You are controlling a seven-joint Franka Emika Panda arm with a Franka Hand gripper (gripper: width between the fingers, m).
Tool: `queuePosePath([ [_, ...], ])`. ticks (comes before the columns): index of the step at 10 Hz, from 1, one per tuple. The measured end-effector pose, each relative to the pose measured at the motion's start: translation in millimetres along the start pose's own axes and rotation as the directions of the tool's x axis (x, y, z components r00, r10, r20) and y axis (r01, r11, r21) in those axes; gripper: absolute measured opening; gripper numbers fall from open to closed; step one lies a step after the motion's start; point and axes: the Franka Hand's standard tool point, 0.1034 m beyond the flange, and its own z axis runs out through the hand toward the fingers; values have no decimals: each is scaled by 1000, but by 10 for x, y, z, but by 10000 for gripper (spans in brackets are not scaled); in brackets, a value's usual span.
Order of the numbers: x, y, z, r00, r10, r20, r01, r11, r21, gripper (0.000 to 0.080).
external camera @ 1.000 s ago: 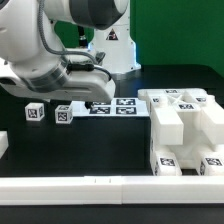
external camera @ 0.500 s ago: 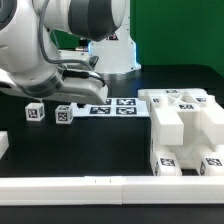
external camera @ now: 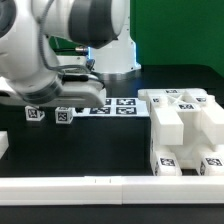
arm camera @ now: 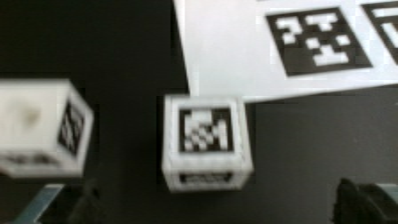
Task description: Assemble chair
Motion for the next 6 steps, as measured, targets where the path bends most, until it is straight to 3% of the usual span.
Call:
queuePosePath([
  [4, -17, 37, 34, 1000, 15, 16, -16, 1000, 7, 649],
  [6, -104, 63, 133, 986, 60, 156, -66, 997, 36, 649],
])
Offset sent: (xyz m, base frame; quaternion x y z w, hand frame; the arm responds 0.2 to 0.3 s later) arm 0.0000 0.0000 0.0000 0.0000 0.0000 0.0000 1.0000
